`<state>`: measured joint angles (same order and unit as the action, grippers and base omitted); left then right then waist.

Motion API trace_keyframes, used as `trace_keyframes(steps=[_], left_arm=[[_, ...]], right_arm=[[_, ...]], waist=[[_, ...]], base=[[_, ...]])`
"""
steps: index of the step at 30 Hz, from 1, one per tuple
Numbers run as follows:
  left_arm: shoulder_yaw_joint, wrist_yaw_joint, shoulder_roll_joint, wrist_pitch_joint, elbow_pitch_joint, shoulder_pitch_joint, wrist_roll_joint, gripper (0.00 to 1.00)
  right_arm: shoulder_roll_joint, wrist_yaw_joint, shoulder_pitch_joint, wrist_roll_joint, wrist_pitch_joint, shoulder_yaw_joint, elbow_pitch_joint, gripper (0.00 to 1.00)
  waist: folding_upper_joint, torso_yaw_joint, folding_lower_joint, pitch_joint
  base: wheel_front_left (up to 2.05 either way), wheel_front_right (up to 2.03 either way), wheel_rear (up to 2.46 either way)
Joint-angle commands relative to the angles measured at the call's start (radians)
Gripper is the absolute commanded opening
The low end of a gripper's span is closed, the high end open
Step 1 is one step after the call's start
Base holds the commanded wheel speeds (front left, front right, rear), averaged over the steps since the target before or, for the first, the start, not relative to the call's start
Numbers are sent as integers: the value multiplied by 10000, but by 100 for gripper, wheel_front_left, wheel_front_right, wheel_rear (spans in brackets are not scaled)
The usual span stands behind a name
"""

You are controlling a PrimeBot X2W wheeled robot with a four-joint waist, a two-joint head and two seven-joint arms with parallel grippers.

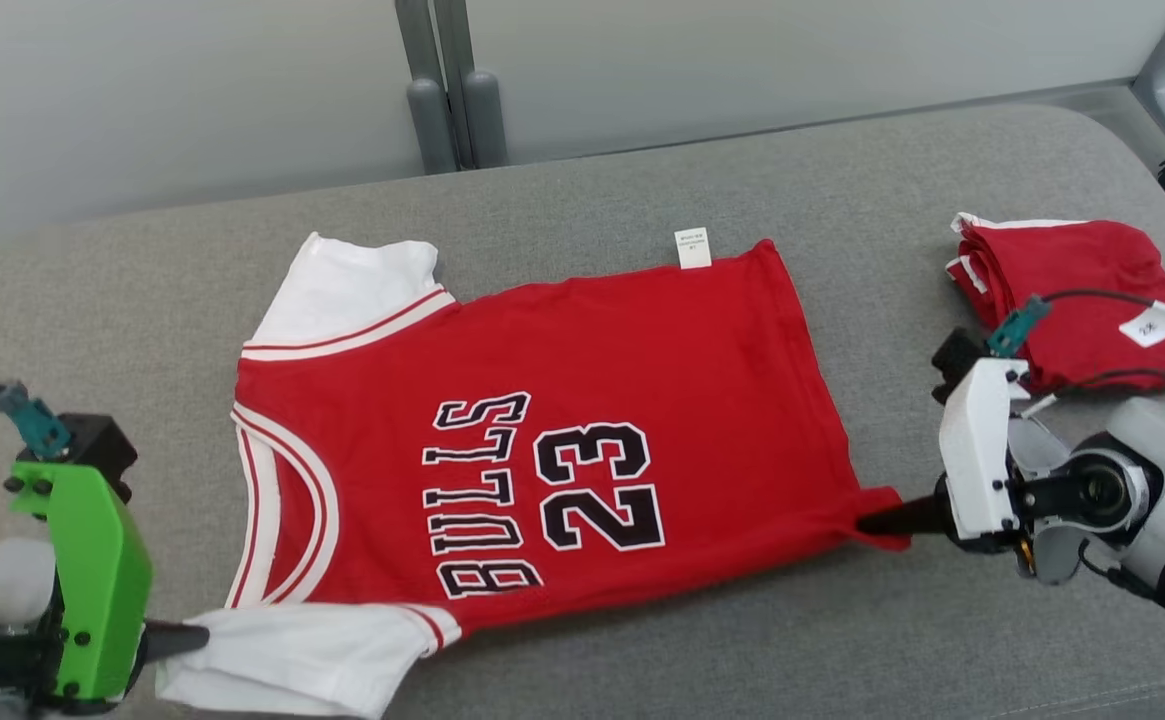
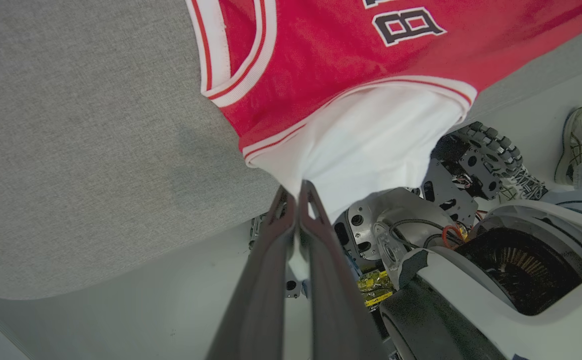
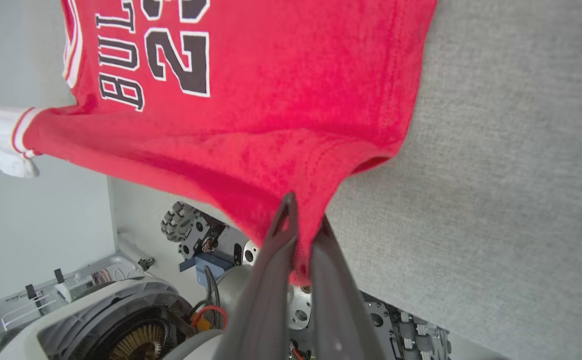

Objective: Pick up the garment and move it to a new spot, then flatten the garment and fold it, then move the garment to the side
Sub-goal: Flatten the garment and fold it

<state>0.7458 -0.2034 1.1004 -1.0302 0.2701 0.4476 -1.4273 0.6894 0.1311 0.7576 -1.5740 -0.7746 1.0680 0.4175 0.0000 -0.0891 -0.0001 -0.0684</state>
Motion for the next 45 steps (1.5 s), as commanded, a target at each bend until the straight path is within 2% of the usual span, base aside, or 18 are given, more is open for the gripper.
trace_keyframes(steps=[1,7,12,16,17,18,19,20,21,26,29,31,32,35,38,45], left_arm=[[-48,56,-252,-155,-282,384,45,0],[163,178,-1660,-771,-2190,1909,408,0],[146,286,-2595,-836,-3714,2698,346,0],[46,452,-3050,-616,-4651,3064,406,1],[33,536,-3164,-536,-4873,3138,414,38],[2,600,-3243,-460,-5065,3234,455,78],[1,660,-3297,-405,-5226,3285,473,100],[-23,709,-3379,-336,-5423,3320,457,100],[-51,725,-3433,-241,-5569,3332,482,100],[-346,1095,-3695,522,-6132,3321,461,100],[-441,1656,-3677,1517,-6171,3247,991,100],[-519,1936,-3602,2534,-6133,3174,1533,100],[-494,2112,-3600,3119,-6080,3084,1904,100],[-600,2232,-3671,4721,-5929,2727,2595,100],[-869,2028,-3726,6437,-5565,2182,3160,100],[-1197,838,-3838,9683,-4403,300,4293,100]], right_arm=[[-82,-7,281,-49,-72,-92,147,0],[-586,-7,1152,-56,-205,-329,911,0],[-1157,-7,1652,-54,-342,-345,1687,0],[-1600,-7,1971,-72,-394,-362,2220,0],[-1711,-6,2034,-88,-392,-371,2329,0],[-1817,-6,2103,-83,-354,-394,2421,22],[-1891,-6,2151,-87,-288,-430,2468,46],[-1943,-6,2162,-90,-241,-446,2549,94],[-1969,-6,2163,-78,-182,-454,2621,100],[-2125,-4,2067,-178,426,-754,2714,100],[-1965,-4,1784,-149,1305,-1101,2259,100],[-1775,-4,1596,46,2186,-1354,1808,100],[-1594,-4,1502,349,3006,-1531,1596,100],[-1456,-3,864,758,4790,-1837,890,100],[-1147,-4,178,1213,6478,-2092,209,100],[-665,-4,-1503,2273,9630,-2486,-316,100]], waist=[[0,17,1,-464],[0,44,1,-1098],[0,-29,1,-1455],[0,-69,1,-1607],[0,-73,1,-1628],[0,-73,1,-1640],[0,-71,1,-1641],[0,-58,1,-1618],[0,-47,1,-1583],[0,51,1,-1201],[0,151,1,-906],[0,223,1,-745],[0,278,1,-656],[0,402,1,-396],[0,478,1,-143],[0,714,1,254]], base=[[0,0,0],[0,0,0],[0,0,0],[0,0,0],[0,0,0],[0,0,0],[0,0,0],[0,0,0],[0,0,0],[0,0,0],[0,0,0],[0,0,0],[0,0,0],[0,0,0],[0,0,0],[0,0,0]])
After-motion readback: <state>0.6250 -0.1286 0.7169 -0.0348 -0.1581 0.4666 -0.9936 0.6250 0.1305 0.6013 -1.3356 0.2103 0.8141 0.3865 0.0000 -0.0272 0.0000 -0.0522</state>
